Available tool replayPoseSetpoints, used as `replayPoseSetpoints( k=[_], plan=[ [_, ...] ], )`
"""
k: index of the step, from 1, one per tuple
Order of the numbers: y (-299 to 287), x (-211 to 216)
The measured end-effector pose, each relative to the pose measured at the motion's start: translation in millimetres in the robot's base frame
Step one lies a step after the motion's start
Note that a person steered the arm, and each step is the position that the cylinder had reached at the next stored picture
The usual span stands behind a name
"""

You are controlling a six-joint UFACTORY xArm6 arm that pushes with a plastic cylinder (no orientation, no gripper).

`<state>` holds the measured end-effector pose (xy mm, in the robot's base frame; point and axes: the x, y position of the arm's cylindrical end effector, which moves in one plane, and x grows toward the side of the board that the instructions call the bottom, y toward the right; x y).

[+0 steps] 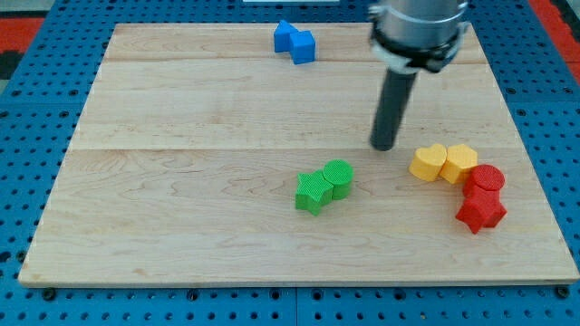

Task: Move the green blocks to the bottom of the board

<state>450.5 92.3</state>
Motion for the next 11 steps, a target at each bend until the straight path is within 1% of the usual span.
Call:
replayPoseSetpoints(
  k=[1, 2, 3, 5, 6, 7, 9, 11],
  plan=[
    [-18.7, 42.5],
    [-69.7, 49.6],
    [-93.0, 52.4],
    [-84.3, 63.2],
    [-84.2, 79.1],
    [-89.4, 85.2],
    [-130.8, 94.5],
    [-146.2, 112.5]
  ],
)
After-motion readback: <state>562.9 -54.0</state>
